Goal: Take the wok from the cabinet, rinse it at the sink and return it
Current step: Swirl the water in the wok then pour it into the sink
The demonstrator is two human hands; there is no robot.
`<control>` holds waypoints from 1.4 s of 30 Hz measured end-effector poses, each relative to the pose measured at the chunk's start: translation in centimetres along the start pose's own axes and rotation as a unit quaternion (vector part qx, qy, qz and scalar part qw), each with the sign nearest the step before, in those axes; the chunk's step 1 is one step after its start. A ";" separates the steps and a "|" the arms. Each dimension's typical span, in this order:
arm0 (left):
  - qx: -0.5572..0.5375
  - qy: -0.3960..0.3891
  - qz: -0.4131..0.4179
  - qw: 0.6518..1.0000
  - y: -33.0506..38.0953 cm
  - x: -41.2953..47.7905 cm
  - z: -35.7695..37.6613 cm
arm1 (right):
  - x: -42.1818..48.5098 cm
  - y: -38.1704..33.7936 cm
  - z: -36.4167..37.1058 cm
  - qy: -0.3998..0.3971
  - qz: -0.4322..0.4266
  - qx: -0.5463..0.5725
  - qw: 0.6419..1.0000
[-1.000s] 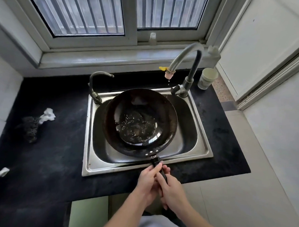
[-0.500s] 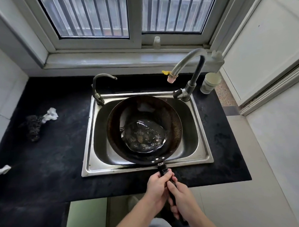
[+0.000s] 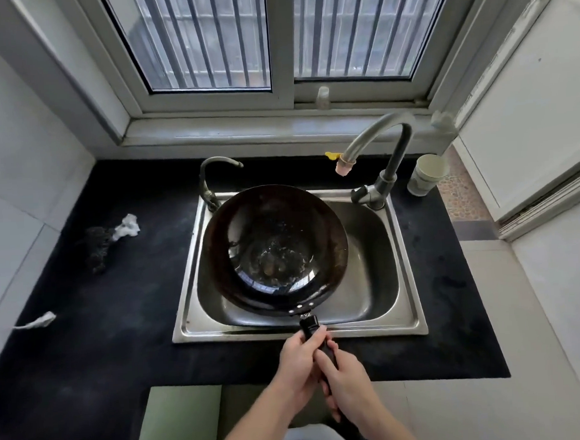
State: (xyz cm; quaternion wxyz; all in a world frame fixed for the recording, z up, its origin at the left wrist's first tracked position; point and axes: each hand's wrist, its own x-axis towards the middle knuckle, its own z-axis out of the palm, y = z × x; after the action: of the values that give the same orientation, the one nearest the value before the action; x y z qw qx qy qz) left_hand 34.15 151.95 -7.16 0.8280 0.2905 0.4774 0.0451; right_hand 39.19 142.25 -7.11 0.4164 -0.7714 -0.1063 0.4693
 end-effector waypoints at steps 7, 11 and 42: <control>-0.037 -0.009 -0.017 0.999 -2.8 0.5 2.2 | -1.1 2.4 -2.8 0.013 0.007 -0.045 0.999; -0.028 -0.019 -0.025 0.999 -2.8 1.1 3.5 | -0.7 2.6 -4.1 0.024 0.006 -0.071 0.997; -0.022 -0.029 -0.029 0.999 -1.0 0.8 2.3 | 0.3 1.5 -2.9 0.035 -0.021 -0.119 0.992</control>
State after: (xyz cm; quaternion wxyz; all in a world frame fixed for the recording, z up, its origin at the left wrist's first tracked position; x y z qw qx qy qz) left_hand 36.27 150.44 -7.44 0.8483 0.2598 0.4608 0.0230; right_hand 41.41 139.90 -7.80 0.3347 -0.8290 -0.1627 0.4175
